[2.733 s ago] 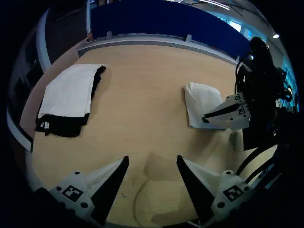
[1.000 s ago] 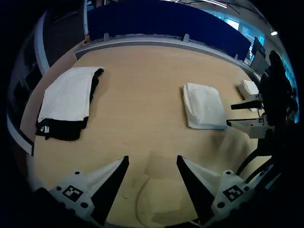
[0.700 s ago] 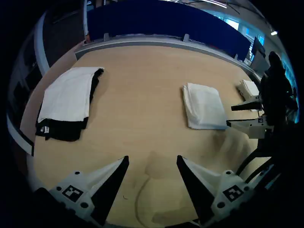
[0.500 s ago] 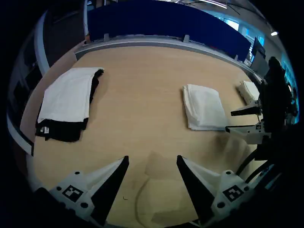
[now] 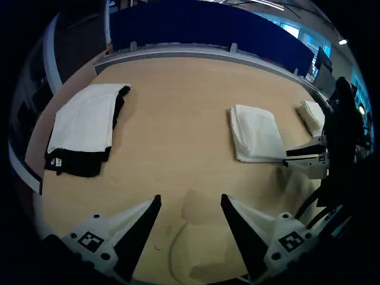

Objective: Fold towel

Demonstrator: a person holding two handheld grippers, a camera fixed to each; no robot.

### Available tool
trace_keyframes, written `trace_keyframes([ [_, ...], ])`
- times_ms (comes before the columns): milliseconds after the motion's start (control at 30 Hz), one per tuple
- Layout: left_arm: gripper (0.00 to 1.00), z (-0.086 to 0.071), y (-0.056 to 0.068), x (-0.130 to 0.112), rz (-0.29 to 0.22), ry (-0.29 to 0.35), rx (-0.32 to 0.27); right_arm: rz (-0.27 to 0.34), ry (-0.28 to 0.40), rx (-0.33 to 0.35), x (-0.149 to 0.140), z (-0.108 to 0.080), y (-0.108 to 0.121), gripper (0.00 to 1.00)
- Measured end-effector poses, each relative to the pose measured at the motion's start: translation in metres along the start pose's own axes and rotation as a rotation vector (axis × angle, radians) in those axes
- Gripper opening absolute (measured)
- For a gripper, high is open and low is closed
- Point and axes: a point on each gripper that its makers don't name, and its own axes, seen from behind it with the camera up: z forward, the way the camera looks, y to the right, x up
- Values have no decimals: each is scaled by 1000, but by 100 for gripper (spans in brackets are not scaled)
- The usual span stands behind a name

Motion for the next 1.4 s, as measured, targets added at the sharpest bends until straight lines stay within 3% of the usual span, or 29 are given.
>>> trace_keyframes([
  [233, 93, 0, 0, 0, 0, 1, -1, 3, -13, -2, -6, 3, -2, 44],
  [300, 93, 1, 0, 0, 1, 1, -2, 5, -12, -4, -6, 4, -3, 37],
  [367, 93, 1, 0, 0, 2, 0, -1, 10, -8, -23, -6, 5, 1, 22],
  [633, 93, 2, 0, -1, 2, 0, 0, 39, -4, -10, -5, 6, 2, 18],
  [767, 93, 1, 0, 0, 4, 0, 1, 43, -3, -2, -4, 5, 1, 6],
  [1100, 93, -2, -1, 3, 4, 2, 1, 29, 29, 0, 10, -2, 3, 3],
  [1400, 93, -4, 0, 10, -1, 15, -1, -2, 120, -15, 58, -28, 15, 2],
])
